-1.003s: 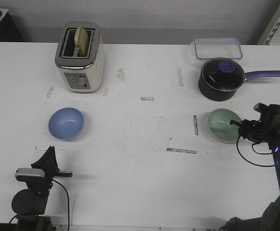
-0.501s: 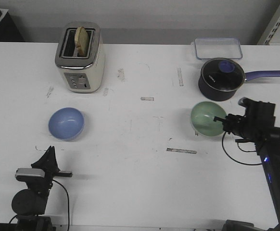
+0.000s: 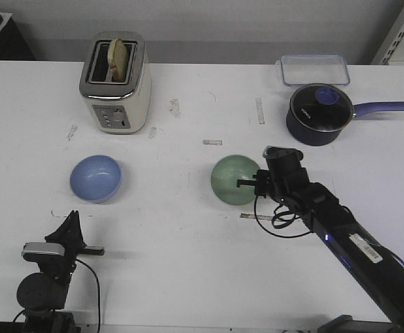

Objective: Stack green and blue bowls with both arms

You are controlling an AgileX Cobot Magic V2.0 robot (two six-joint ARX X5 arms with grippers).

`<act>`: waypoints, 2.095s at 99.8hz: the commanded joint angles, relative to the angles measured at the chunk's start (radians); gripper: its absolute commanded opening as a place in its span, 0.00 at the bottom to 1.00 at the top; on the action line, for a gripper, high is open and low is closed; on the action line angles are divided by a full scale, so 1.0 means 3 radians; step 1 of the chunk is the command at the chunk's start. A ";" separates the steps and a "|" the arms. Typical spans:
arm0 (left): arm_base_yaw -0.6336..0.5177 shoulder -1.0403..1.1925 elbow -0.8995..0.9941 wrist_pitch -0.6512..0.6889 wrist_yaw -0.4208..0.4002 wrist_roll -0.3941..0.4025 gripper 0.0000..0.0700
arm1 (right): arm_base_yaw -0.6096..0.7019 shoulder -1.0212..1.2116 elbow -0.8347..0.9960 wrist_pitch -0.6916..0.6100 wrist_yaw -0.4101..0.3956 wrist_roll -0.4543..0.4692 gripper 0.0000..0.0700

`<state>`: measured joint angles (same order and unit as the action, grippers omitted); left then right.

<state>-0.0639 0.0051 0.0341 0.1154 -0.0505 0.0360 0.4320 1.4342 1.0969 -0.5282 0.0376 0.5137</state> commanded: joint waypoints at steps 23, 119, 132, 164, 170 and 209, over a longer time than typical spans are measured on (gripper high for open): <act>0.0000 -0.0006 -0.0071 0.0045 -0.0008 0.0028 0.00 | 0.0285 0.0319 0.0072 0.0322 0.0053 0.0375 0.00; 0.0000 -0.0006 -0.0071 0.0045 -0.0008 0.0028 0.00 | 0.0432 0.0486 0.0072 0.0484 0.0074 0.0252 0.56; 0.0000 -0.0006 -0.0071 0.0045 -0.0008 0.0028 0.00 | 0.0393 0.0291 0.0070 0.0478 0.0078 -0.0160 0.56; 0.0000 -0.0006 -0.0071 0.0045 -0.0008 0.0028 0.00 | 0.0125 -0.0463 -0.0393 0.1124 0.0102 -0.1516 0.32; 0.0000 -0.0006 -0.0071 0.0045 -0.0008 0.0028 0.00 | 0.0020 -0.0631 -0.0557 0.1296 0.0100 -0.1620 0.21; 0.0000 -0.0006 -0.0071 0.0045 -0.0008 0.0028 0.00 | -0.0916 -0.1637 -0.1480 0.1873 -0.0251 -0.1779 0.01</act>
<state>-0.0639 0.0051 0.0341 0.1154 -0.0505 0.0360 0.1799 0.9726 0.6888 -0.0093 -0.0334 -0.0051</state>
